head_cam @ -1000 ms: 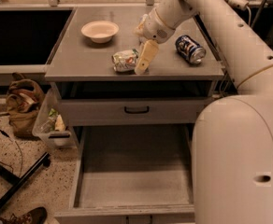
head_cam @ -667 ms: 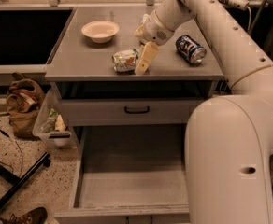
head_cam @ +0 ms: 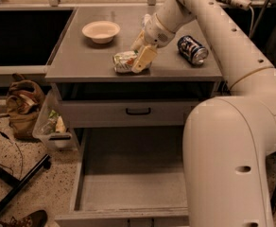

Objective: Place 7up can into middle drawer

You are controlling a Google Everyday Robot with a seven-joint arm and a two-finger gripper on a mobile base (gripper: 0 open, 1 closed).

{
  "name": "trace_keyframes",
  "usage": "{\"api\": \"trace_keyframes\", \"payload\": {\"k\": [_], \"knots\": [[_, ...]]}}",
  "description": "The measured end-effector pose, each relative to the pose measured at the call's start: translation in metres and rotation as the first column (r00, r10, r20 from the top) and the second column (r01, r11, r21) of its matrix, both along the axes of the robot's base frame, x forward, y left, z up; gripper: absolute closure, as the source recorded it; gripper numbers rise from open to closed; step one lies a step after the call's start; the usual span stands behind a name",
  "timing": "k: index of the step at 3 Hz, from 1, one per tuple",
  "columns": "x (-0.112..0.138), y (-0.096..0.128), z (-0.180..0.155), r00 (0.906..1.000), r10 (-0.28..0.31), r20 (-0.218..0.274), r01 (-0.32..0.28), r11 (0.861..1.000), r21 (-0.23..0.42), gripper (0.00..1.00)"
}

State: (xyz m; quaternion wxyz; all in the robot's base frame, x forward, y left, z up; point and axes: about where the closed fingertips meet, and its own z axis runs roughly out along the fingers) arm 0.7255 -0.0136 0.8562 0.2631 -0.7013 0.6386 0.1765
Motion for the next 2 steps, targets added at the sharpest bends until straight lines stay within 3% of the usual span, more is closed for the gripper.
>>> {"api": "trace_keyframes", "payload": {"k": [2], "knots": [[-0.0008, -0.0003, 0.0009, 1.0000, -0.002, 0.003, 0.002, 1.000, -0.002, 0.89]]}}
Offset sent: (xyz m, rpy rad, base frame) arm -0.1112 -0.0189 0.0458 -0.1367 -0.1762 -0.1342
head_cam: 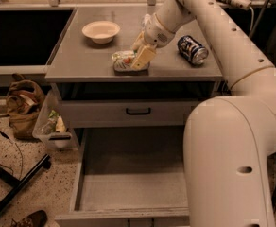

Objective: Place 7up can into middle drawer

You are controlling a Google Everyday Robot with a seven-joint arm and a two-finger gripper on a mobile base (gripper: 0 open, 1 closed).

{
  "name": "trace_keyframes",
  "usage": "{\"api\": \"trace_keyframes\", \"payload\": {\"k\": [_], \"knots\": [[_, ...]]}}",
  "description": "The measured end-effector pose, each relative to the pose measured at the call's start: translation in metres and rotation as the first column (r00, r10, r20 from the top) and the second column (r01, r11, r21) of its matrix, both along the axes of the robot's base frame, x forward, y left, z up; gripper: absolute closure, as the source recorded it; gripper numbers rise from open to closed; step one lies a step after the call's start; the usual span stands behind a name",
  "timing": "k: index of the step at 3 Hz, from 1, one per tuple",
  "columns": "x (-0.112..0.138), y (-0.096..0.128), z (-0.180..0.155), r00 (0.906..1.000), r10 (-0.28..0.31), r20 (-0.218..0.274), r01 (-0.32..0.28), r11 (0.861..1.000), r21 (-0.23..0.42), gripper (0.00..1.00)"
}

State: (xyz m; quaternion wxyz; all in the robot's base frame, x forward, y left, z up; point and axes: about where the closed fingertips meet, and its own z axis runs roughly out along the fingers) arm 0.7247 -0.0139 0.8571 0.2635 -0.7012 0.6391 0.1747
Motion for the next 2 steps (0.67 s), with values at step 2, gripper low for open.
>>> {"api": "trace_keyframes", "payload": {"k": [2], "knots": [[-0.062, -0.058, 0.125, 0.9115, -0.275, 0.305, 0.276, 0.960, 0.043, 1.00]]}}
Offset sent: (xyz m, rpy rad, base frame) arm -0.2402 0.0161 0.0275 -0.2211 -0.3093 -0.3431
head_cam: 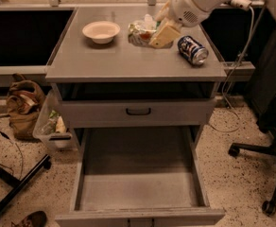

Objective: Place 7up can into middle drawer

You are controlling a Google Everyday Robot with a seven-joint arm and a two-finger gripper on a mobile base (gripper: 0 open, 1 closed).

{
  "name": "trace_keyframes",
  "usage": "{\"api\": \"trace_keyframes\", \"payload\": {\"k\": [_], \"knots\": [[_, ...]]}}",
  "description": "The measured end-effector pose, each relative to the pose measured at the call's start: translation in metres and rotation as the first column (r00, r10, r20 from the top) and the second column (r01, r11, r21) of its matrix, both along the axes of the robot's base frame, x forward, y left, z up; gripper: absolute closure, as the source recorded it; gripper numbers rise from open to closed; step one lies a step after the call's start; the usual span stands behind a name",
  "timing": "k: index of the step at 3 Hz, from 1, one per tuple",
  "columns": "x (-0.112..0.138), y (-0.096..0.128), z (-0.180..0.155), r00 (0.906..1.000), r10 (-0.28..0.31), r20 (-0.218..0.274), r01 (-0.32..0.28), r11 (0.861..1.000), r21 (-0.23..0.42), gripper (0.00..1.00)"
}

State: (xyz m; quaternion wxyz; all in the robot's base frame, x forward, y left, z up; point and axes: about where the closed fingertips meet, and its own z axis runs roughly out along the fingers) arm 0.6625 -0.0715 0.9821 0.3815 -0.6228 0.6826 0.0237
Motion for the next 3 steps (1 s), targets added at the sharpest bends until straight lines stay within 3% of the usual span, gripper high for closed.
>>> {"api": "trace_keyframes", "payload": {"k": [1, 2, 3], "knots": [[-0.060, 0.012, 0.063, 0.9859, -0.097, 0.137, 0.091, 0.995, 0.049, 1.00], [-0.110, 0.044, 0.071, 0.9742, -0.131, 0.183, 0.109, 0.986, 0.125, 1.00], [-0.134, 0.061, 0.009, 0.9833, -0.143, 0.112, 0.127, 0.982, 0.142, 1.00]]}}
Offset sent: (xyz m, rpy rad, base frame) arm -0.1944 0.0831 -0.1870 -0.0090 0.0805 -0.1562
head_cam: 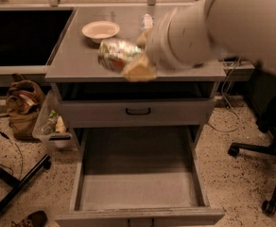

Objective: Place 7up can into middle drawer

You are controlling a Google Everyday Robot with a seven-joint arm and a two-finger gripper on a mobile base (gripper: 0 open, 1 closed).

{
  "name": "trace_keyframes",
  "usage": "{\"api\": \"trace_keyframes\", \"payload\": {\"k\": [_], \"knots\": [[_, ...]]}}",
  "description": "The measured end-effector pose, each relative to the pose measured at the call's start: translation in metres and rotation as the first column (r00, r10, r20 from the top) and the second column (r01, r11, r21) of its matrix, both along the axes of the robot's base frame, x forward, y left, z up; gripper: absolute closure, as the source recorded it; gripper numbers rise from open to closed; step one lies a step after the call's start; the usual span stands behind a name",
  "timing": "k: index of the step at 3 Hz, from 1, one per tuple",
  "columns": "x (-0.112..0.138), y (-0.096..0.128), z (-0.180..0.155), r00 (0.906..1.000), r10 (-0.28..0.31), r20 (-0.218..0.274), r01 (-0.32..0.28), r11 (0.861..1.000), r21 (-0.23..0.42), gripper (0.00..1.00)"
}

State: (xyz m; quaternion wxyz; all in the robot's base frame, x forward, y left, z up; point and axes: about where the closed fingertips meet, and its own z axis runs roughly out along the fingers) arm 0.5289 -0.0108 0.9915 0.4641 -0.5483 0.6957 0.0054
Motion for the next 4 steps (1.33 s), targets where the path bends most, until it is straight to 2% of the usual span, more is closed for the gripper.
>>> {"api": "trace_keyframes", "payload": {"k": [1, 2, 3, 4], "knots": [[-0.022, 0.013, -0.108, 0.9833, 0.014, -0.182, -0.024, 0.999, -0.049, 1.00], [-0.022, 0.013, -0.108, 0.9833, 0.014, -0.182, -0.024, 0.999, -0.049, 1.00], [-0.028, 0.019, -0.131, 0.9780, 0.011, -0.208, -0.021, 0.999, -0.047, 1.00], [-0.038, 0.025, -0.187, 0.9552, -0.006, -0.296, -0.004, 0.999, -0.034, 1.00]]}}
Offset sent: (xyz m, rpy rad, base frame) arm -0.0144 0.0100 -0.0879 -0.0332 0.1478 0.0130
